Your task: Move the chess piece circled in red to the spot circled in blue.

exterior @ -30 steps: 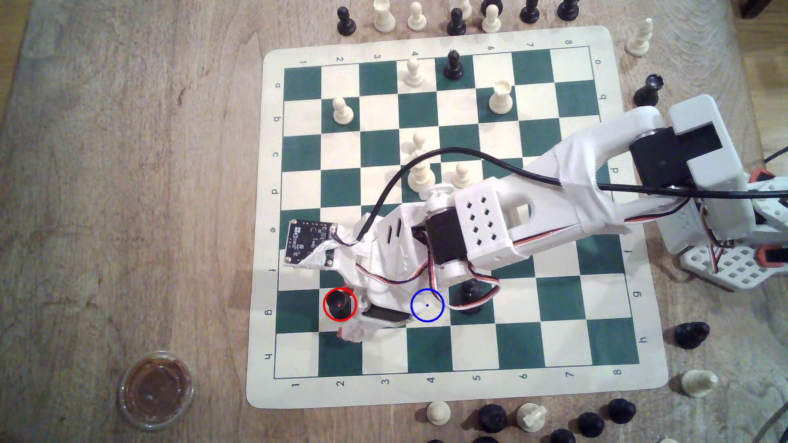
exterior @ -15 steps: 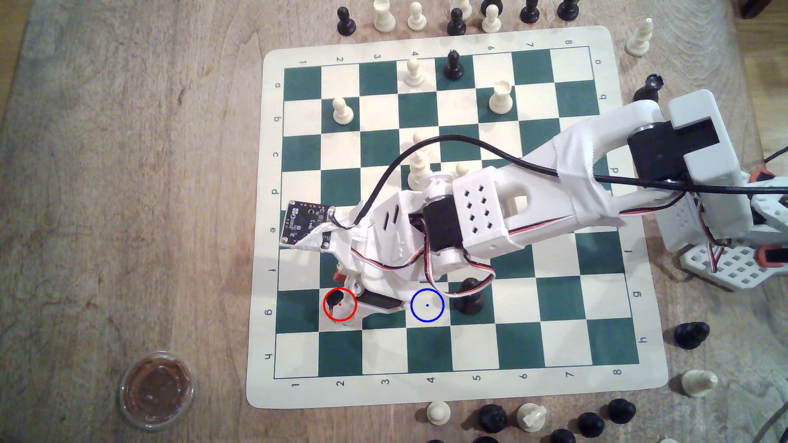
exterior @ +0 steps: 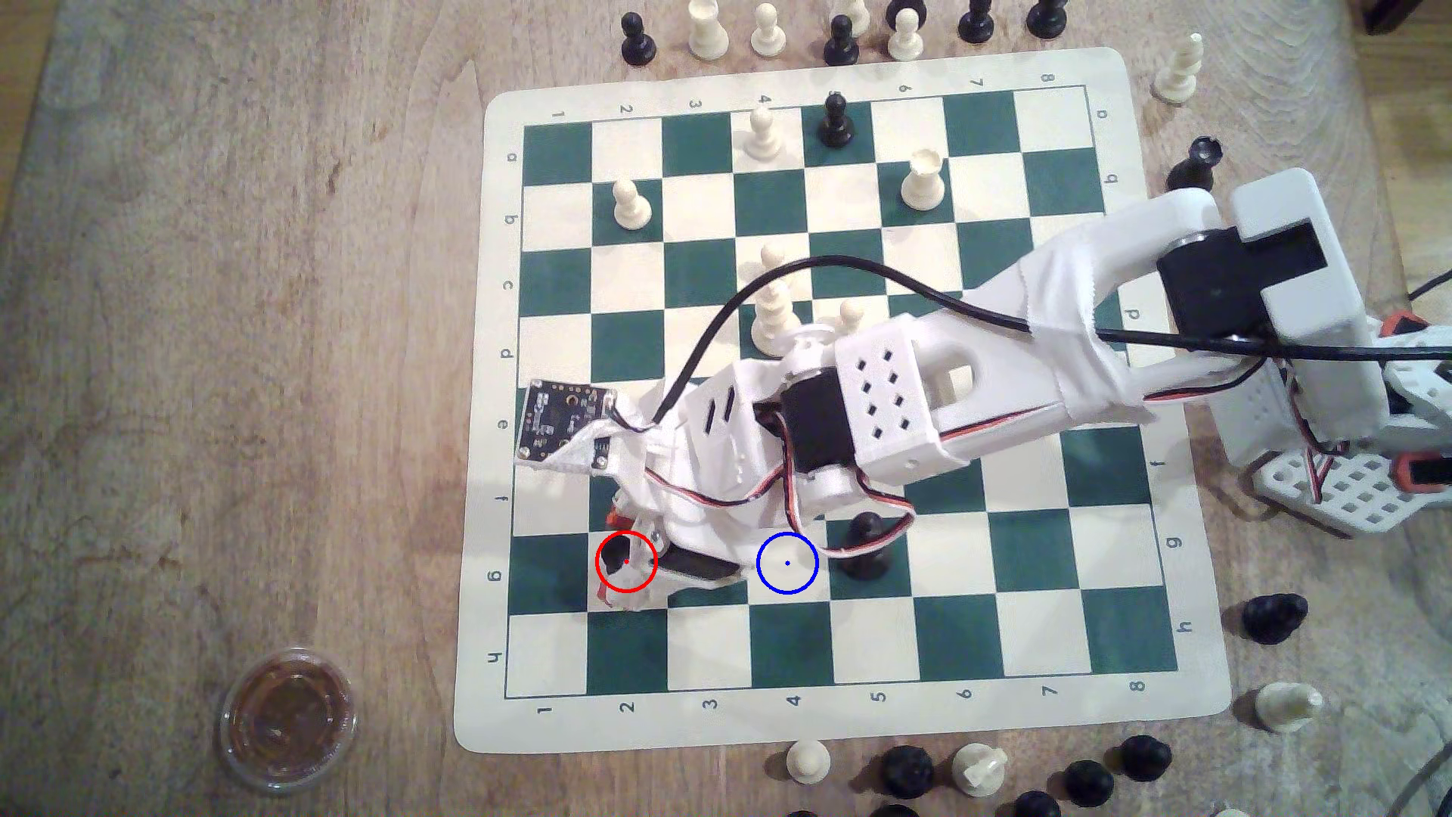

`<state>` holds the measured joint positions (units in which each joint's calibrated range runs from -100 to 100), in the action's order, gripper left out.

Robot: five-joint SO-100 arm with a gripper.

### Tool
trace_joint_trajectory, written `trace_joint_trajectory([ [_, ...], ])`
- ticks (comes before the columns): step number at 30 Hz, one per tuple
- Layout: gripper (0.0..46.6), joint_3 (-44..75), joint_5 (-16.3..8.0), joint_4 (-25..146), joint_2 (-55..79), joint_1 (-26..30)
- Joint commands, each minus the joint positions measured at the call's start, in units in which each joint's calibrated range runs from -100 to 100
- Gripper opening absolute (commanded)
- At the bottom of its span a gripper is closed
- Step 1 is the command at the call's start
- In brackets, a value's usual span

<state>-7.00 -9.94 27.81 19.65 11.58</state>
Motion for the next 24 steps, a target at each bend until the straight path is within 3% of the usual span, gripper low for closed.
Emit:
trace_joint_trajectory([
  [1,15.8,6.91,-0.34,-1.36,-5.22,0.12],
  [9,15.0,6.55,-0.59,-1.93,-6.07,-0.28],
  [15,11.7,6.28,-0.59,-1.52,-6.07,-0.12],
  [19,2.6,6.1,-0.63,-1.52,-6.66,-0.12],
  [24,0.9,6.19,-0.78,-0.62,-7.34,-0.35],
])
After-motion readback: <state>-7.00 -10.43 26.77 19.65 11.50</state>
